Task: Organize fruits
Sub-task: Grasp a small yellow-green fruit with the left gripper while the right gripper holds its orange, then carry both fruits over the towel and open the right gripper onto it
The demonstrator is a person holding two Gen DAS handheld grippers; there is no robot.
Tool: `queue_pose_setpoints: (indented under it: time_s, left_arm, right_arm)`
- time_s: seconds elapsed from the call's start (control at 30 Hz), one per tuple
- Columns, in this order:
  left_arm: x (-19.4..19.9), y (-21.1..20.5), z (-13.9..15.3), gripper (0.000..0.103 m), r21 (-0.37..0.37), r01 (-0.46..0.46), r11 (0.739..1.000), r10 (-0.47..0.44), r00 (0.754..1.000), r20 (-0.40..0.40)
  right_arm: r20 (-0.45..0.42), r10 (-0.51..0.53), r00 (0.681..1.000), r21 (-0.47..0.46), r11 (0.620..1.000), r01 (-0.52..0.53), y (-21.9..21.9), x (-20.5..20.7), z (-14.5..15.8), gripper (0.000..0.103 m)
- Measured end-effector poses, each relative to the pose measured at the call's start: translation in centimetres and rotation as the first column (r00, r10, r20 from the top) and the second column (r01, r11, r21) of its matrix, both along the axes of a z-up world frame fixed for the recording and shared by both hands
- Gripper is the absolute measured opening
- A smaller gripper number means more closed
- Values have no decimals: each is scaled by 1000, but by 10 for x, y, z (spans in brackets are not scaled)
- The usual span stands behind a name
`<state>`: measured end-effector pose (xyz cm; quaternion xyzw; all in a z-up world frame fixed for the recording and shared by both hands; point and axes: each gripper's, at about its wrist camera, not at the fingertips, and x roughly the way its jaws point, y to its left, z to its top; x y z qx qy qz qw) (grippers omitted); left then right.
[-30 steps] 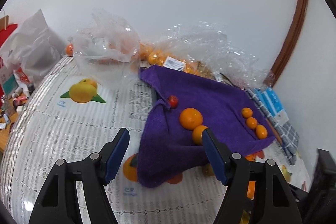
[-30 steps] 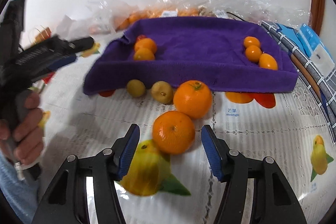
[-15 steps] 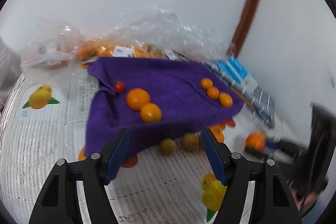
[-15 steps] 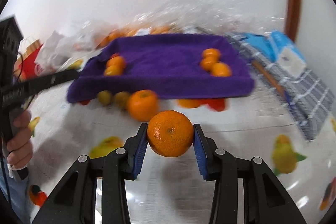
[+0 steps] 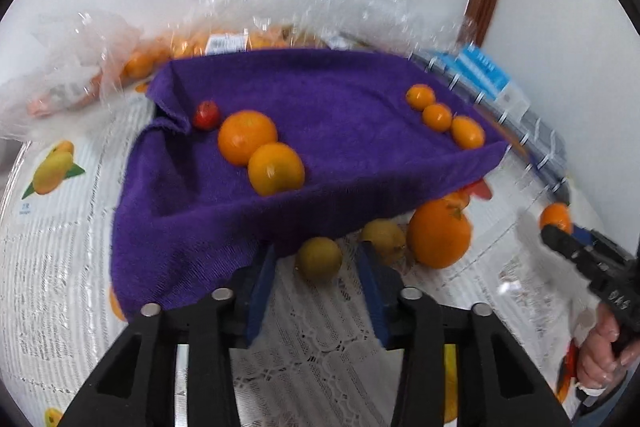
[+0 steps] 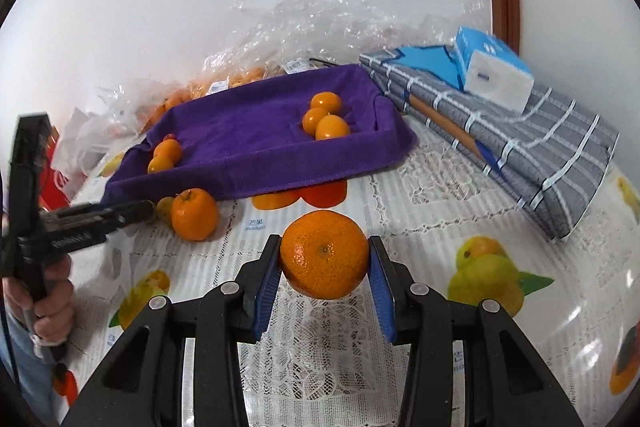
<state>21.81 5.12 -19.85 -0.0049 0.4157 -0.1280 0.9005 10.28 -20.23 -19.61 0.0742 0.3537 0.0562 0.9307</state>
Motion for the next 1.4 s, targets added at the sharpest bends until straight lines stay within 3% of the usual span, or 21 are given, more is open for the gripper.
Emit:
queue_pose_setpoints:
  time_s: [0.03, 0.2, 0.37, 0.5, 0.63, 0.77, 1.07, 1.4]
  left_arm:
    - [0, -3, -3, 24, 28, -3, 1000, 4, 1000, -3]
    - [-2, -3, -3, 23, 38, -11, 999, 11, 1000, 3]
    - [-1, -6, -3, 24, 57, -12, 998, 12, 1000, 3]
    - [-2, 1, -1, 23, -13, -16, 1000, 16, 1000, 11]
    - [-14, 8, 11, 23, -73, -27, 997, 34, 995, 96]
    - [-21, 7, 18, 23, -80, -53, 995, 64, 986, 151]
    - [-23, 10, 22, 23, -72, -90, 993, 102, 979, 175]
    - [-27, 18, 32, 23, -110, -84, 990, 105, 974, 202]
  right_arm:
    - [-10, -2, 1000, 20, 1000, 3, -4, 2, -2, 42]
    - [-13, -41, 999, 89, 995, 42, -18, 2, -6, 42]
    - [-14, -40, 999, 75, 996, 41, -16, 3, -6, 42]
    - [-11, -33, 999, 68, 997, 33, -14, 3, -6, 42]
    - [-4, -41, 999, 72, 997, 42, -16, 1, -5, 42]
    - [-4, -36, 999, 71, 997, 36, -16, 1, -5, 42]
    - [5, -38, 999, 80, 996, 37, -16, -3, -3, 42]
    - [10, -14, 1000, 85, 996, 14, -12, -2, -3, 42]
